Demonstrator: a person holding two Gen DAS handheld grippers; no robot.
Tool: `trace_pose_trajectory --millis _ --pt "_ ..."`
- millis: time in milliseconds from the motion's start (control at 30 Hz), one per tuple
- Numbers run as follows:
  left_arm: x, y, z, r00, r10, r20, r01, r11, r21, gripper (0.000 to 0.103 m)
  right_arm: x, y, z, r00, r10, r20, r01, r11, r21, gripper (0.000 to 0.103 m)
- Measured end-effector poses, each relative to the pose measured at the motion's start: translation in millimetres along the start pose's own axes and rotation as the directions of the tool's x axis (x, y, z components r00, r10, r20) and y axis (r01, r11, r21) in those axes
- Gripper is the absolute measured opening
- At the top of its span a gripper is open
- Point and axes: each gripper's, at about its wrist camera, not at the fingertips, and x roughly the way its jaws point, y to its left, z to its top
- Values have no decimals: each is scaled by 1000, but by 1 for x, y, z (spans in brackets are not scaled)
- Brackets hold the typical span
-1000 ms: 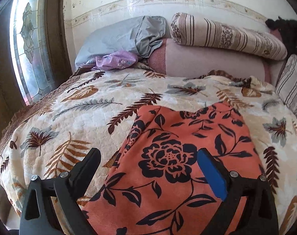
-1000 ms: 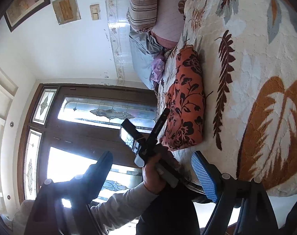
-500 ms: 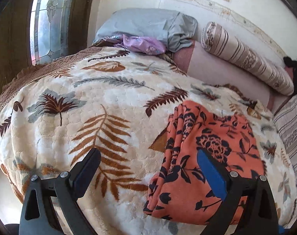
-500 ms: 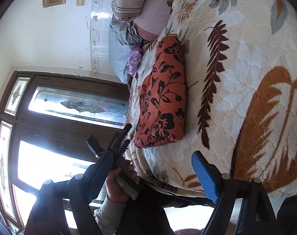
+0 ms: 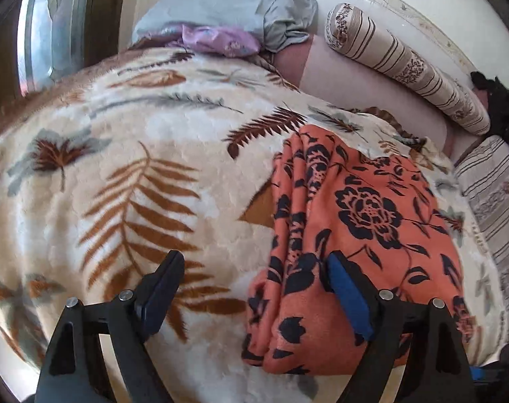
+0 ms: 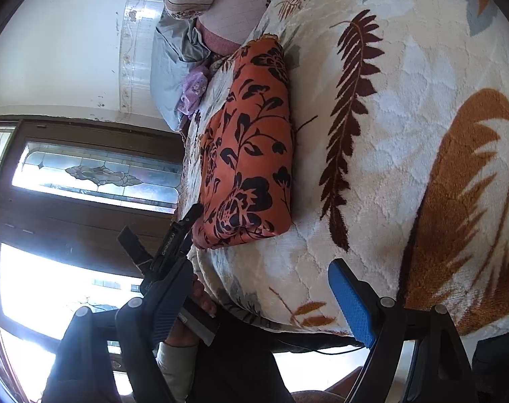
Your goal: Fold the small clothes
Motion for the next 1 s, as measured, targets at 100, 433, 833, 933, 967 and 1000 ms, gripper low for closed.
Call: trace_pose_trajectory --millis 100,433,833,933,967,1000 --pt "2 4 1 1000 -5 -16 5 1000 -16 87 0 0 5 1000 -2 13 2 1000 8 85" --pt "9 3 4 1000 4 -11 -4 1000 -30 87 9 -6 16 999 -32 33 30 998 47 85" --pt "13 3 5 1000 4 -13 -4 999 -36 89 13 -5 21 999 -21 34 20 999 36 85" --pt "12 2 4 1000 6 -7 -7 999 -35 89 13 -4 21 999 -18 35 17 999 29 85" --pt "10 3 5 1000 1 -5 -1 999 -41 89 13 -3 20 999 -13 36 12 1000 25 85" --pt "6 4 7 1000 -8 1 8 999 -51 89 12 -2 20 999 -5 38 4 1000 22 85"
